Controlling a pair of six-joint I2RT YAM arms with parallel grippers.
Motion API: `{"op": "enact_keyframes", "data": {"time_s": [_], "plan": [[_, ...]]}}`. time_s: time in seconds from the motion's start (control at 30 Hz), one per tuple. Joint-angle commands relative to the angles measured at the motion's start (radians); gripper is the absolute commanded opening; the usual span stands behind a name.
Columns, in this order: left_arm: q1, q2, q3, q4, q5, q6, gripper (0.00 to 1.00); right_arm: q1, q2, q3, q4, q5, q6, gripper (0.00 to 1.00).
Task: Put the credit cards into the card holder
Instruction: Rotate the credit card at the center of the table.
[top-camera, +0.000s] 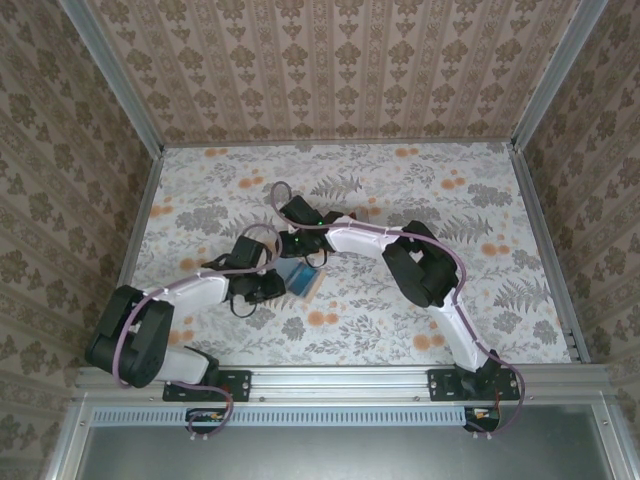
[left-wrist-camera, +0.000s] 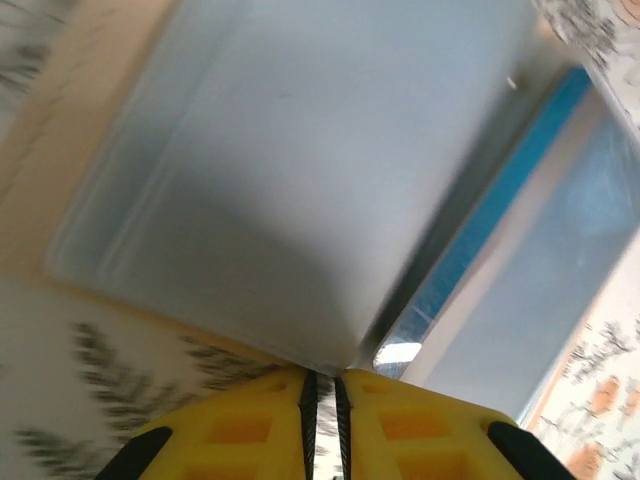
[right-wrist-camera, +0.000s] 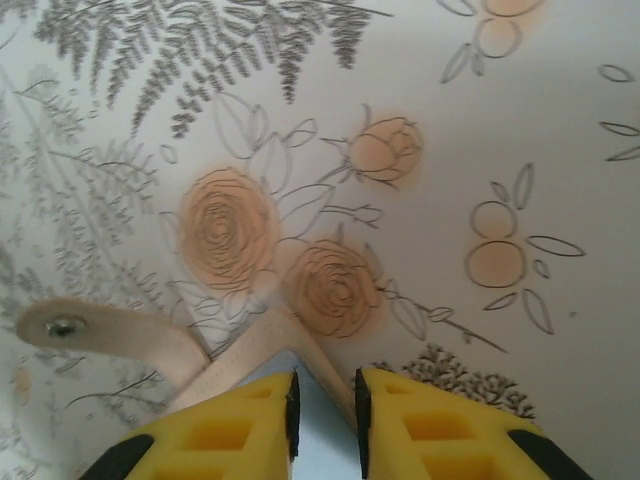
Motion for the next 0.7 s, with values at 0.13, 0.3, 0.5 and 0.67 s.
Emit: {"op": "enact_keyframes", "data": {"time_s": [0.13, 0.3, 0.5, 0.67], "plan": [[-0.111, 0.068, 0.051, -0.007, 0.053, -0.082, 0.2, -0.043, -0.129, -0.001, -0.137, -0.012, -0.092, 0.34], [-0.122, 0.025, 0.093, -0.083, -0.001, -0.054, 0.21, -0.105, -0.317, -0.137, -0.136, 0.056, -0.106, 0.39], [-0.108, -0.03, 0.17, -0.145, -0.068, 0.003, 0.28, -0.218, -0.523, -0.339, -0.089, 0.123, -0.083, 0.46], [-0.016, 0.075, 0.286, -0.104, -0.005, 0.041, 0.31, -0.306, -0.539, -0.386, -0.113, 0.118, -0.072, 0.51]]}}
